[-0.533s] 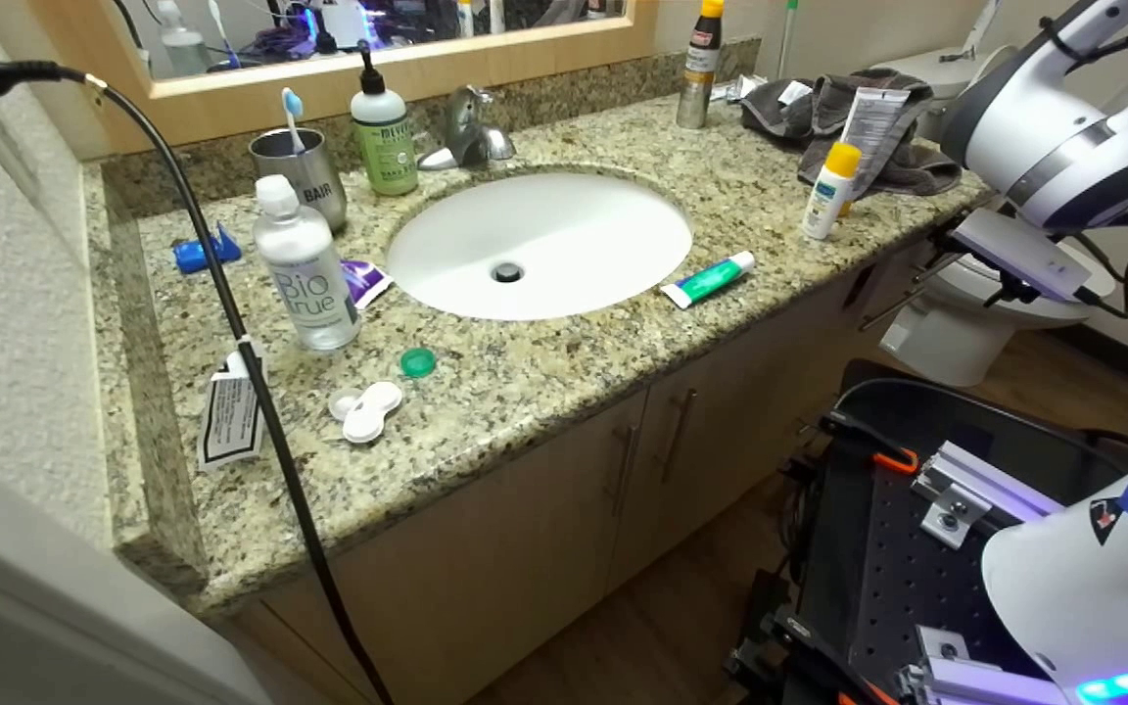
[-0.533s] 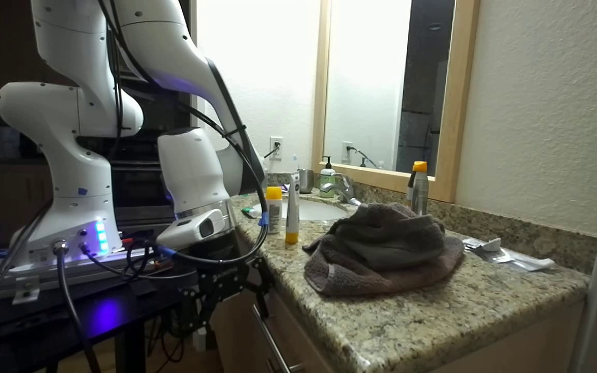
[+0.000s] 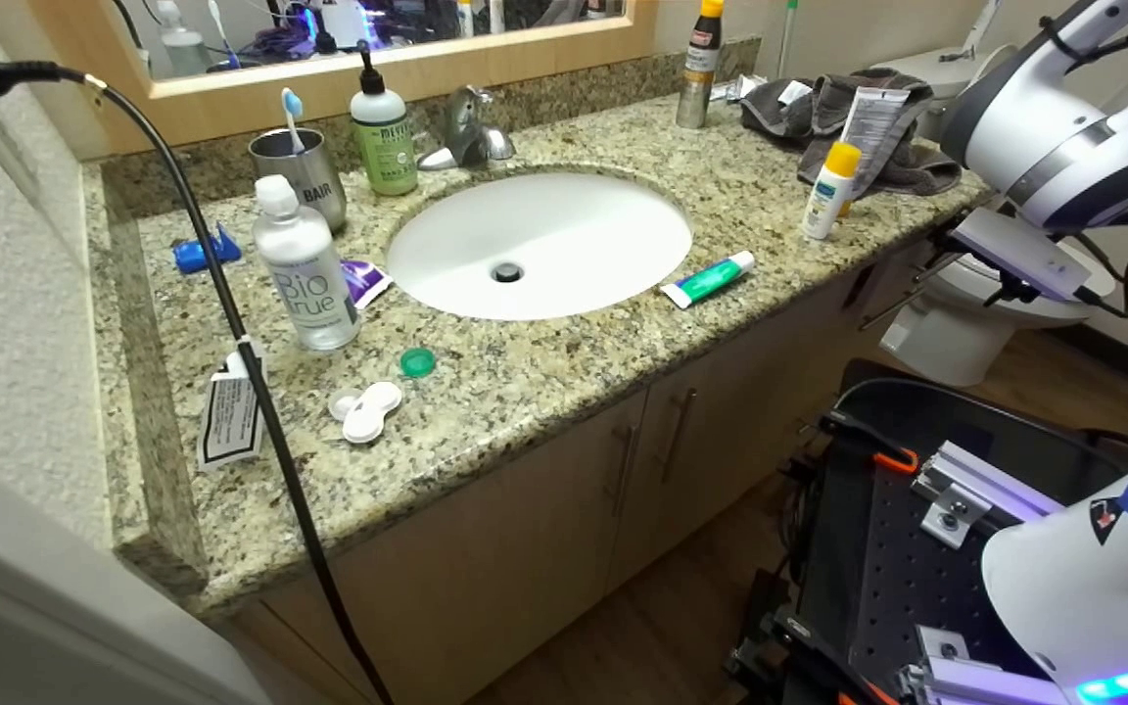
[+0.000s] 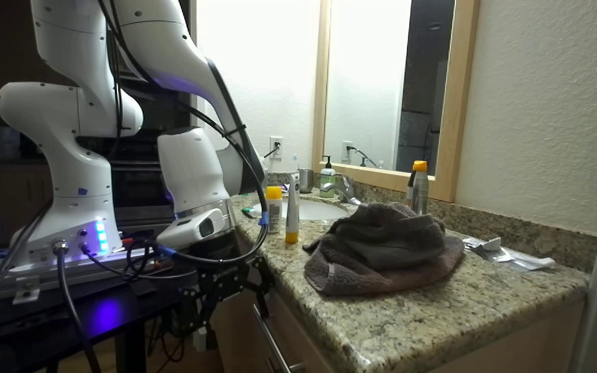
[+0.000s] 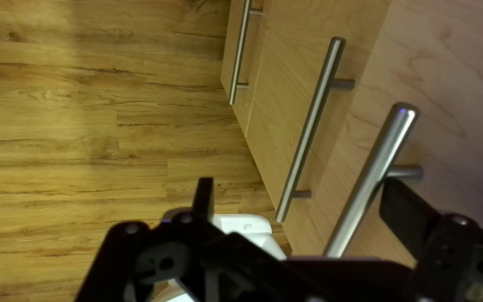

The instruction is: Close the upper drawer

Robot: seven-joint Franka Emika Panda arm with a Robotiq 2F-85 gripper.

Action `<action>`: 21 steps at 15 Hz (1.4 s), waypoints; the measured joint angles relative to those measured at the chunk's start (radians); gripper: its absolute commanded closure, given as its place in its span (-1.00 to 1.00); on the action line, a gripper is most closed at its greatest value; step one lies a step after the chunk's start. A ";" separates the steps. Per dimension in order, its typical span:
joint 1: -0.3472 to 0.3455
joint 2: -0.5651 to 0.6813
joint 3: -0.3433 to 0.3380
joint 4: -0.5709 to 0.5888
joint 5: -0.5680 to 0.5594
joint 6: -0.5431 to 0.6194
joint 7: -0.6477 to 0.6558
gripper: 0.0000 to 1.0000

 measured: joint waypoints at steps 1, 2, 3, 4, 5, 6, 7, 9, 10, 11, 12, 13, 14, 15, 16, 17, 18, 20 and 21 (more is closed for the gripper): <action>0.000 0.000 0.000 0.000 0.000 0.000 0.000 -1.00; 0.000 0.000 0.000 0.000 0.000 0.000 0.000 -1.00; 0.000 0.000 0.000 0.000 0.000 0.000 0.000 -1.00; 0.000 0.000 0.000 0.000 0.000 0.000 0.000 -1.00; -0.008 -0.002 0.004 0.001 -0.007 -0.005 0.020 -1.00; -0.030 -0.008 0.012 0.001 -0.020 -0.011 0.034 -1.00; -0.030 -0.007 0.009 0.002 -0.020 -0.010 0.033 -1.00; -0.042 -0.009 0.021 0.009 -0.022 -0.018 0.048 -1.00; -0.078 -0.020 0.042 0.014 -0.033 -0.042 0.063 -1.00; -0.124 -0.036 0.064 0.023 -0.045 -0.082 0.072 -1.00; -0.176 -0.054 0.089 0.036 -0.058 -0.129 0.074 -1.00; -0.237 -0.069 0.118 0.051 -0.070 -0.179 0.073 -1.00; -0.284 -0.084 0.136 0.067 -0.076 -0.224 0.072 -1.00; -0.297 -0.095 0.128 0.080 -0.079 -0.255 0.070 -1.00; -0.281 -0.102 0.104 0.082 -0.086 -0.266 0.070 -1.00; -0.231 -0.102 0.057 0.076 -0.103 -0.265 0.072 -1.00; -0.156 -0.091 -0.006 0.056 -0.133 -0.247 0.081 -1.00; 0.010 -0.029 -0.132 0.004 -0.188 -0.154 0.117 -1.00; 0.095 0.016 -0.205 -0.014 -0.230 -0.105 0.150 -1.00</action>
